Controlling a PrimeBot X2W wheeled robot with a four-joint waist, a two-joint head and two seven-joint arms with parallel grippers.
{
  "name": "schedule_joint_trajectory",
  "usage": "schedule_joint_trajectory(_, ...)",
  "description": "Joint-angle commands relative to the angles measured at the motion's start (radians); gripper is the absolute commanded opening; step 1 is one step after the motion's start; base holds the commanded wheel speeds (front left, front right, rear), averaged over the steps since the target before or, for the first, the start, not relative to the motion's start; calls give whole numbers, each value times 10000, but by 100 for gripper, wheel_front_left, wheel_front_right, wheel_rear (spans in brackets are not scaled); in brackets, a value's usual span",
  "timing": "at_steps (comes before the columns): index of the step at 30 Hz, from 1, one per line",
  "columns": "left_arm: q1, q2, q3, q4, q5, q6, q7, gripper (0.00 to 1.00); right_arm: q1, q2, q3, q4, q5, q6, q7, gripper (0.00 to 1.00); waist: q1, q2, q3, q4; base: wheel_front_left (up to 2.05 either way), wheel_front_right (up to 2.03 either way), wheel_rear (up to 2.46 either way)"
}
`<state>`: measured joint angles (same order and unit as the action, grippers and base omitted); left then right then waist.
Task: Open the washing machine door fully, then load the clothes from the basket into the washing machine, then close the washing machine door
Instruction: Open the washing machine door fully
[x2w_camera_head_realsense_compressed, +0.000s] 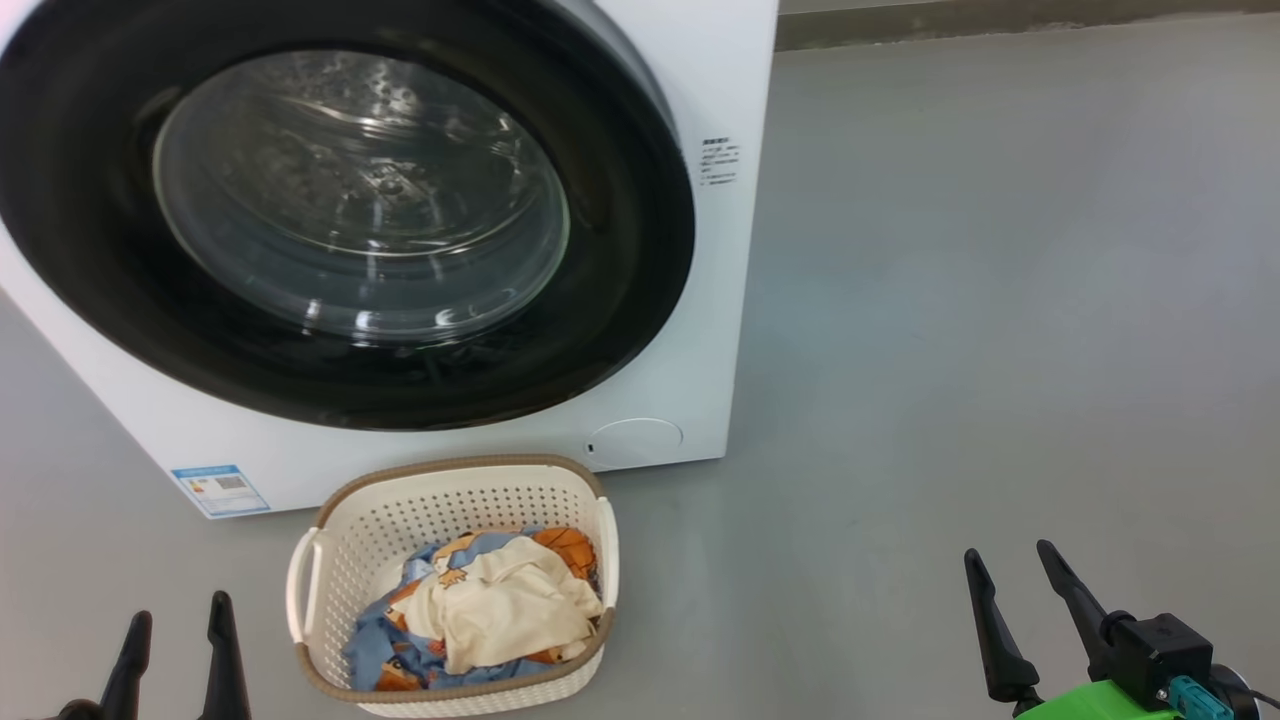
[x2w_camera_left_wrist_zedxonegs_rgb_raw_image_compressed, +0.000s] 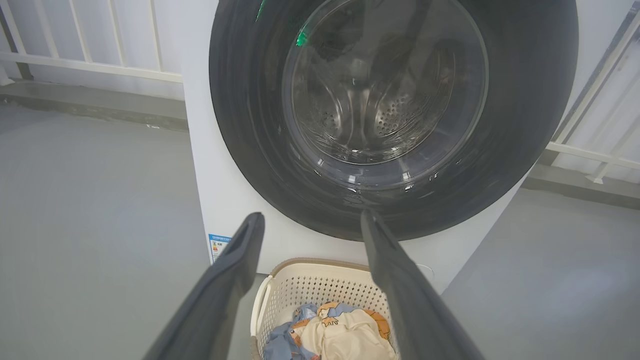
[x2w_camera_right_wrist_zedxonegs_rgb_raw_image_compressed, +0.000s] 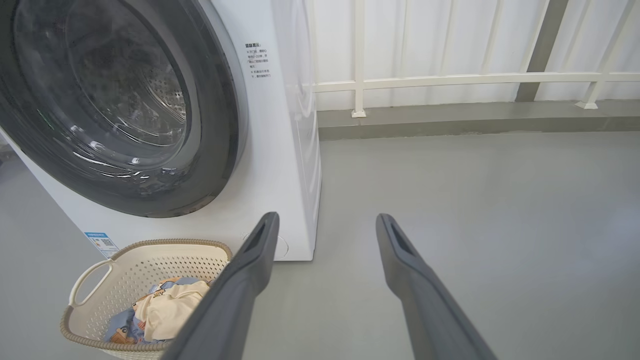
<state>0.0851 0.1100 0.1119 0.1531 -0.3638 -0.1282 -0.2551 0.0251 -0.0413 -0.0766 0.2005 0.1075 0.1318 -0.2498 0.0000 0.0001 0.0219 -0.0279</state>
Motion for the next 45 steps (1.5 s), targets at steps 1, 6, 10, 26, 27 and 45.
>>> schedule_joint_trajectory(1, -167, 175, 372, -278, 120, -25, -67, 100, -198, -90, 296, -259, 56, -11, -120, 100, 0, -1, 3, 3, 38, 38, -77)
schedule_joint_trajectory(6, -175, 182, 333, -261, 88, -25, -67, 100, -194, -90, 320, -332, 102, -11, -120, 100, 0, -1, 7, 24, 15, 15, -30)
schedule_joint_trajectory(10, -183, 190, 324, -256, 70, -25, -67, 100, -211, -89, 323, -408, 134, -11, -120, 100, 0, -1, 4, 35, 0, 0, 0)
schedule_joint_trajectory(26, -203, 190, 283, -254, 59, -25, -67, 100, -215, -89, 461, -386, 245, -11, -120, 0, 0, -1, -12, 65, 0, 0, 0)
schedule_joint_trajectory(27, -203, 186, 284, -252, 61, -25, -67, 100, -217, -89, 463, -379, 248, -11, -120, 0, 0, -1, -16, 66, 0, 0, 0)
schedule_joint_trajectory(45, -114, 140, 290, -298, 85, -25, -67, 100, -158, -89, 547, -398, 433, -11, -120, 0, 0, -1, -41, 77, 0, 0, 0)
